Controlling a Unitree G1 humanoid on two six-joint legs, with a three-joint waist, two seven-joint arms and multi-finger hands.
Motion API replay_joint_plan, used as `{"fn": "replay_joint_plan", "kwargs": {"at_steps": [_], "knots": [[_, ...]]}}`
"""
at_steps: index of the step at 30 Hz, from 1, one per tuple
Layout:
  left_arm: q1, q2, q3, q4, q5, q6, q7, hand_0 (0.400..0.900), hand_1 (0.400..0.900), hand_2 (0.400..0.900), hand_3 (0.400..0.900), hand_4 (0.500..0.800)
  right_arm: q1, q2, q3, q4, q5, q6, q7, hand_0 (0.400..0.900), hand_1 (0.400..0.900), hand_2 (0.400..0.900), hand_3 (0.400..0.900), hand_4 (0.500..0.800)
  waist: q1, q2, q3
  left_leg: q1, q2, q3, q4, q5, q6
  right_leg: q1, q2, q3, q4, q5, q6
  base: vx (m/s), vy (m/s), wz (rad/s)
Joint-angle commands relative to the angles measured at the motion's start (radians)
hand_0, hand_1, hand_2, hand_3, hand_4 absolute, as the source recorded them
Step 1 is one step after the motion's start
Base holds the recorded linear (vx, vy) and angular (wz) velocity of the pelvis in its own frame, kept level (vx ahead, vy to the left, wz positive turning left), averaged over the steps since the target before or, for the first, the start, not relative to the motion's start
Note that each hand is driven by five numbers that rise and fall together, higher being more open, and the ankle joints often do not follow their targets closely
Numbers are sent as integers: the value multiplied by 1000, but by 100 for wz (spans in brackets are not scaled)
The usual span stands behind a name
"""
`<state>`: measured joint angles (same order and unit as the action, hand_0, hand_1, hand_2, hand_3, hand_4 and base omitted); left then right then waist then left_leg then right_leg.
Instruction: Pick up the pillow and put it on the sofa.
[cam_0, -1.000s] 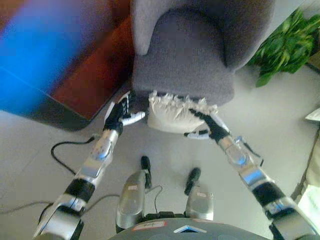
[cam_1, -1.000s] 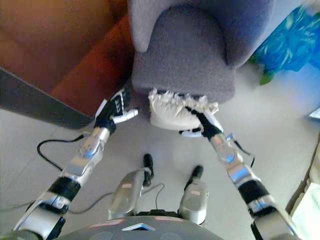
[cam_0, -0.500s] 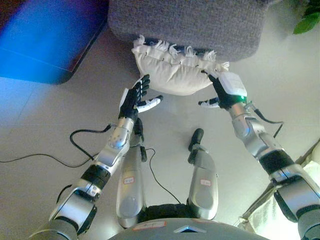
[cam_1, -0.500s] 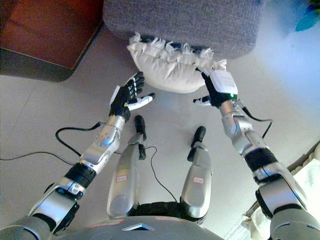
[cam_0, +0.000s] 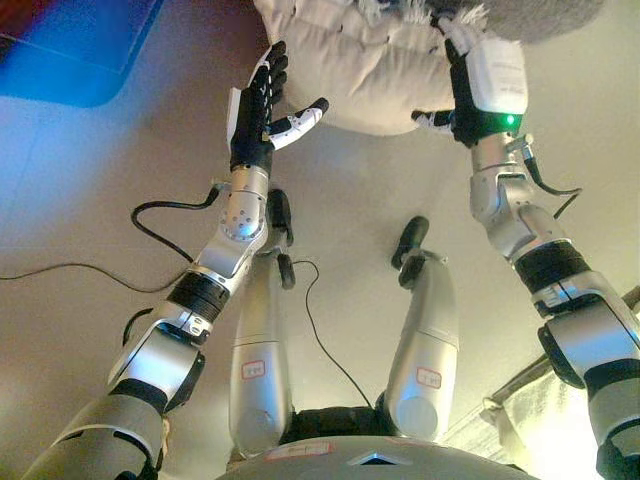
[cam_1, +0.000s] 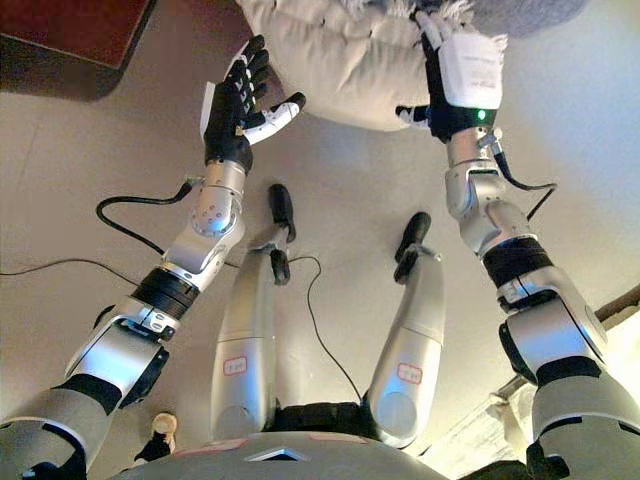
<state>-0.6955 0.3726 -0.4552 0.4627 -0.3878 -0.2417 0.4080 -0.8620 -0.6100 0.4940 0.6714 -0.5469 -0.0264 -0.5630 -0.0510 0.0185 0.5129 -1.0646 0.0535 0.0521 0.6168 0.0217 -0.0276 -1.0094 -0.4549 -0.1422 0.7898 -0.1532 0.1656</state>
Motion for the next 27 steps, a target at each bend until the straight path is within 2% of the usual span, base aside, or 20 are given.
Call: {"fn": "replay_joint_plan", "kwargs": {"at_steps": [1,3,4,7,8,14,16,20,21,22,27], "knots": [[-58,-19,12,-85,44,-96,20,900,900,900,900,800,-110,-38,-46,-14,17,-4,-67,900,900,900,900,800,4,61,-5,0,53,-39,139,-188,-57,-31,4,25,-38,115,19,4,2,10],[-99,-27,5,-49,30,-95,25,900,900,900,900,800,-159,-30,-24,36,41,1,-56,900,900,900,900,800,8,56,-8,-30,49,-43,149,-186,-56,-56,5,27,-29,110,16,10,16,4],[-154,-28,-6,-1,6,-88,24,900,900,900,900,800,-213,-19,4,78,74,2,-31,900,900,900,900,800,11,46,-11,-62,44,-50,171,-185,-56,-76,7,23,-14,102,12,0,0,0],[-205,-30,-17,33,-16,-88,31,900,900,900,900,800,-274,-14,34,127,97,7,-27,900,900,900,900,800,18,36,-12,-93,38,-62,195,-190,-54,-106,10,25,9,95,11,40,-3,4],[-246,-29,-28,54,-36,-81,34,900,900,900,900,800,-318,-6,59,161,127,12,-5,900,900,900,900,800,27,24,-19,-106,37,-77,219,-223,-59,-113,13,23,35,61,20,102,-23,9],[-402,-21,-57,150,-103,-63,50,900,900,900,900,800,-449,28,135,275,221,26,47,900,900,900,900,800,46,-2,-22,-182,15,-107,261,-227,-56,-167,6,18,81,45,18,29,-4,17],[-471,-24,-76,205,-139,-44,50,900,900,900,900,800,-493,57,158,315,289,30,73,900,900,900,900,800,53,-17,-22,-209,3,-113,278,-227,-55,-184,1,15,95,44,16,23,40,8],[-528,-31,-97,271,-168,-35,43,900,900,900,900,800,-535,94,187,375,347,24,95,900,900,900,900,800,59,-26,-25,-232,-6,-116,293,-226,-53,-204,-1,19,105,47,15,17,53,2],[-571,-41,-118,320,-189,-24,34,900,900,900,900,800,-566,123,218,423,388,23,122,900,900,900,900,800,61,-29,-30,-236,-9,-116,293,-223,-53,-211,-2,18,104,51,15,2,35,0],[-575,-41,-117,324,-191,-25,32,900,900,900,900,800,-571,124,220,427,389,21,122,400,400,400,400,500,61,-29,-28,-237,-9,-116,293,-223,-53,-212,-2,19,105,51,16,2,43,0],[-645,-59,-142,401,-219,-14,24,900,900,900,900,800,-607,167,253,480,459,7,146,400,400,400,400,500,57,-35,-39,-245,-14,-115,283,-210,-54,-223,2,21,94,59,17,-1,13,0]]}}
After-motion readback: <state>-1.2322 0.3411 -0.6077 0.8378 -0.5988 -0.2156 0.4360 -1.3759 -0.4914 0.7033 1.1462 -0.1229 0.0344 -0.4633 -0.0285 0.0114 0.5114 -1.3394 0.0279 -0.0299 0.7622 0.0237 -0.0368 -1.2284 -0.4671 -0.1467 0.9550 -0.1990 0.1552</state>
